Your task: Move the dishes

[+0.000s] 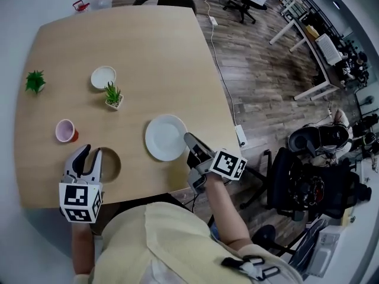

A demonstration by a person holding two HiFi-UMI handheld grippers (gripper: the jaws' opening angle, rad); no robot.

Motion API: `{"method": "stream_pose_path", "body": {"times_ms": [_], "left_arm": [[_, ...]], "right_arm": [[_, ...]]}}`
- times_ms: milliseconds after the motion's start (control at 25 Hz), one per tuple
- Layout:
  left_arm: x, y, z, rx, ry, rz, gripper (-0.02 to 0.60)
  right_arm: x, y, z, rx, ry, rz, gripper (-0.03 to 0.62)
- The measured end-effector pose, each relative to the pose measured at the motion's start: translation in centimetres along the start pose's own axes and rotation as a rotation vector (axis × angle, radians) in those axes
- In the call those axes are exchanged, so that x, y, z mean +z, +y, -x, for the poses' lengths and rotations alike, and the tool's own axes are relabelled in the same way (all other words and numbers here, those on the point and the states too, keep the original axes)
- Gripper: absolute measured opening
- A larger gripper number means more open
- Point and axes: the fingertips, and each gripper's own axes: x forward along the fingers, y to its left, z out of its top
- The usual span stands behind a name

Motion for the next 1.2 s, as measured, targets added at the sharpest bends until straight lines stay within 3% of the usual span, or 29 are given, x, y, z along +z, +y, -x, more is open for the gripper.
{"method": "stream_pose_path", "body": {"times_ms": [200,640,1200], "left_arm": [[-0.3,0.4,0.5,0.022,0.004,0.005,0.12],[-1.0,0.9,1.3,0.052,0.012,0.013,0.12],[-1.2,1.1,1.1,0.06,0.022,0.016,0.12]], "right_arm": [[-1.7,1.5,-2.6,0.059,0.066,0.02,0.025],[-4.1,2.6,-5.6,0.084,0.141,0.025,0.026],[-4.8,-0.1,-6.2,-0.083,0.175,0.172,0.029]]}}
